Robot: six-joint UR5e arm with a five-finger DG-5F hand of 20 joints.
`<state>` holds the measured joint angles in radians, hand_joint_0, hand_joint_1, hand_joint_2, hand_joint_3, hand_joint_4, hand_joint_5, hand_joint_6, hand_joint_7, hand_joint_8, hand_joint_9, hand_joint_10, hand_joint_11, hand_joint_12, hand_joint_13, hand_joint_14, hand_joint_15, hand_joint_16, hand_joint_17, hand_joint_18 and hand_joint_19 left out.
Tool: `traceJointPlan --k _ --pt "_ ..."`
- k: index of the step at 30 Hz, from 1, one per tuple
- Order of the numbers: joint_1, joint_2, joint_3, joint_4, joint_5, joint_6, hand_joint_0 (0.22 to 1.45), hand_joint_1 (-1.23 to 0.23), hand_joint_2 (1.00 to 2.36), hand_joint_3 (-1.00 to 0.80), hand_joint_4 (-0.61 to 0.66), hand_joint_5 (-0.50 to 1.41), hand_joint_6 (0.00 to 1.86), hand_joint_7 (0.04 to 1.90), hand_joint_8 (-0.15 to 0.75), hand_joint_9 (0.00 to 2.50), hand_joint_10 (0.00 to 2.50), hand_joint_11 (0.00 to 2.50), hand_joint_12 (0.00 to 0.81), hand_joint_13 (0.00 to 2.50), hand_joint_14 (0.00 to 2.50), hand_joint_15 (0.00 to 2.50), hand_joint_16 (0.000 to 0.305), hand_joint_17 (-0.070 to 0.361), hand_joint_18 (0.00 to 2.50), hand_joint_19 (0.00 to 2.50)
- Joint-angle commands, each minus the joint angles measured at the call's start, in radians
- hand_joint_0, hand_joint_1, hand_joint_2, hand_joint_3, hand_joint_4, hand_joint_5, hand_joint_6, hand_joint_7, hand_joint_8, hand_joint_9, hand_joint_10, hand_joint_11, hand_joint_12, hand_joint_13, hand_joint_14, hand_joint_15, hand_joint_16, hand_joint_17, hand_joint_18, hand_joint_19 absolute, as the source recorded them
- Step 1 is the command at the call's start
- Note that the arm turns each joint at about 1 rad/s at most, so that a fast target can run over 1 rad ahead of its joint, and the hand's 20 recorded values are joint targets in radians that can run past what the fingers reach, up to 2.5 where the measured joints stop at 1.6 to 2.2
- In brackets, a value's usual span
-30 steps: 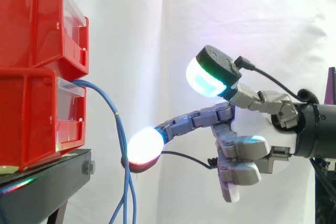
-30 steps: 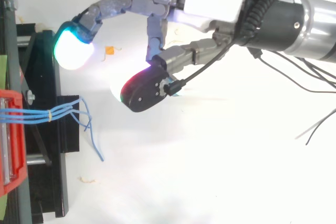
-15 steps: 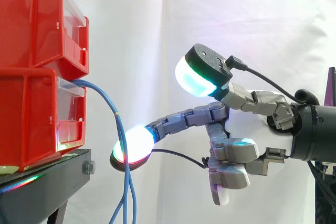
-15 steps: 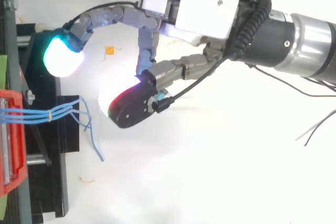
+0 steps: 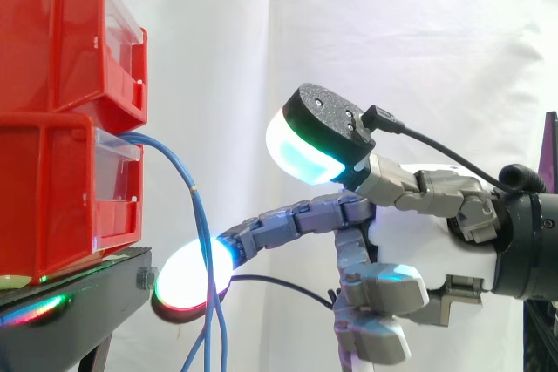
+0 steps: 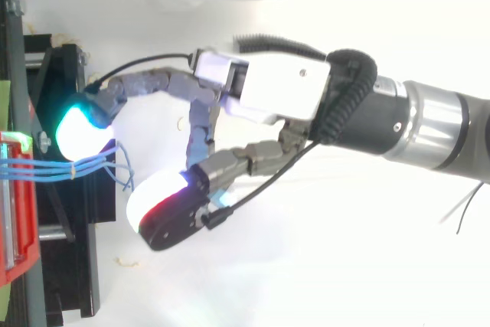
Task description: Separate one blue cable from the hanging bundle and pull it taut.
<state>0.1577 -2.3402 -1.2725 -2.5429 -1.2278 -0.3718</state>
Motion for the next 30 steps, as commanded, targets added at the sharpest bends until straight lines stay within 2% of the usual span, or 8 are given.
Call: traceJointPlan --k 1,6,7,14,16,22,30 --pt "0.016 -0.007 0.007 -0.004 0.019 0.002 0.36 -0.53 1.00 -0.50 0.27 -0.20 0.50 0.67 0.299 1.76 0.03 0.93 0.437 1.63 0.02 0.85 0.067 0.152 1.66 0.20" --pt "0.019 -0.007 0.007 -0.011 0.022 0.021 0.36 -0.53 1.00 -0.50 0.27 -0.20 0.50 0.68 0.308 1.75 0.03 0.94 0.445 1.63 0.02 0.86 0.068 0.152 1.65 0.20" --pt "0.023 -0.007 0.007 -0.016 0.021 0.040 0.36 -0.53 1.00 -0.50 0.28 -0.19 0.50 0.69 0.309 1.75 0.02 0.94 0.439 1.63 0.02 0.86 0.068 0.152 1.65 0.20" --pt "0.026 -0.007 0.007 -0.010 0.017 0.113 0.36 -0.53 1.00 -0.50 0.31 -0.17 0.50 0.78 0.307 1.74 0.03 0.93 0.450 1.62 0.02 0.86 0.068 0.154 1.63 0.26" --pt "0.028 -0.007 0.007 -0.016 0.005 0.137 0.36 -0.53 1.00 -0.50 0.32 -0.16 0.50 0.80 0.316 1.70 0.02 0.90 0.453 1.62 0.02 0.86 0.071 0.159 1.62 0.28" --pt "0.028 -0.007 0.007 -0.013 -0.009 0.139 0.38 -0.51 1.00 -0.50 0.36 -0.08 0.50 0.93 0.316 1.61 0.02 0.78 0.440 1.59 0.02 0.84 0.077 0.173 1.58 0.39" --pt "0.028 -0.005 0.007 -0.010 -0.009 0.139 0.38 -0.51 1.00 -0.50 0.37 -0.04 0.50 0.96 0.307 1.61 0.02 0.77 0.427 1.58 0.02 0.85 0.077 0.173 1.56 0.41"
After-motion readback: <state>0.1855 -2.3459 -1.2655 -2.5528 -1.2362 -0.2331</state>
